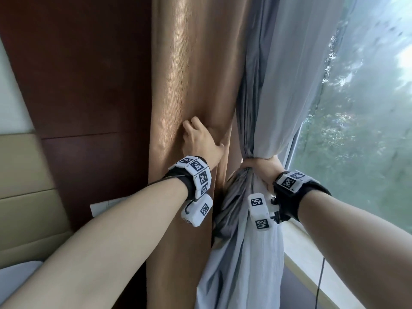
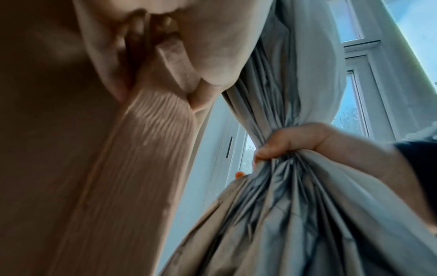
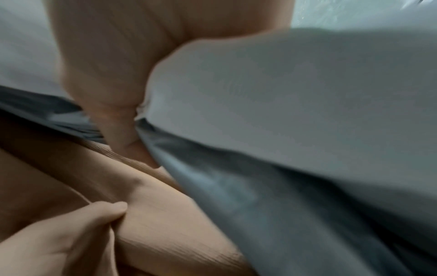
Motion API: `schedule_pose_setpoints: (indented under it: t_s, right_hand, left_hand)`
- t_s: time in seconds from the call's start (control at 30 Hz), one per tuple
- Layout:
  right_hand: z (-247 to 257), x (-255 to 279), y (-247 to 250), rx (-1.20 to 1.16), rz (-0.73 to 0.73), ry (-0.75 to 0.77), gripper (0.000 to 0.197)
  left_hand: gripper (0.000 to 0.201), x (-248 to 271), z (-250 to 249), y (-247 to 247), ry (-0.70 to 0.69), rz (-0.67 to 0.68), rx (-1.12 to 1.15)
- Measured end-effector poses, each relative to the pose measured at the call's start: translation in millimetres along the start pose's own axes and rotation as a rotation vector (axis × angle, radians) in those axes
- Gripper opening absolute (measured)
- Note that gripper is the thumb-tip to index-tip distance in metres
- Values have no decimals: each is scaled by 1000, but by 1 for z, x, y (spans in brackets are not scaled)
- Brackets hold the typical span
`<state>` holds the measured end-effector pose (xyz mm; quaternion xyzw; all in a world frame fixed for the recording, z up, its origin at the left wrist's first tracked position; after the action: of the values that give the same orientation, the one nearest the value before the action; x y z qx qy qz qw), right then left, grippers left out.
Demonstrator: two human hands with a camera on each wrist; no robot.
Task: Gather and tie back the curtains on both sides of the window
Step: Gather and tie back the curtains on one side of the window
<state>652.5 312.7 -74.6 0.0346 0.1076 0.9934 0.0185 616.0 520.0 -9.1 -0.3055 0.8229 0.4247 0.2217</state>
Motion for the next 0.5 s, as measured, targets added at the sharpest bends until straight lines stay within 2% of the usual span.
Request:
schedule_pose_setpoints:
  t_s: [0.1, 0.17, 0.37, 0.47, 0.5]
  right_hand:
    - [1, 2, 2, 1, -6, 11, 20]
    - [0, 0, 3, -2, -38, 10, 20]
    - [-7, -13, 0, -22, -98, -17, 23]
    - [-8, -20, -2, 1, -106, -30, 6]
    - [-7, -21, -3, 22, -99, -24, 7]
  left_hand:
    - [46, -2, 2, -5, -47, 44, 120]
    - [35, 5, -6, -9, -132, 66, 187]
    - [42, 31, -31, -3, -367, 54, 240]
    - [44, 36, -40, -9, -423, 127, 314]
    - [45, 37, -43, -11, -433, 155, 333]
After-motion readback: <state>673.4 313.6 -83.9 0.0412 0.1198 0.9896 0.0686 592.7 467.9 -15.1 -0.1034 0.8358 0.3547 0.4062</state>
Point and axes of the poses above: each hand's wrist, its own x-axis away from the middle knuckle, its own y-axis out of the back of the hand, z = x × y, the point moved 10 cm from there along -x, towards the middle knuckle, and after that the axes turned 8 degrees about -y, right-handed, at the moved point
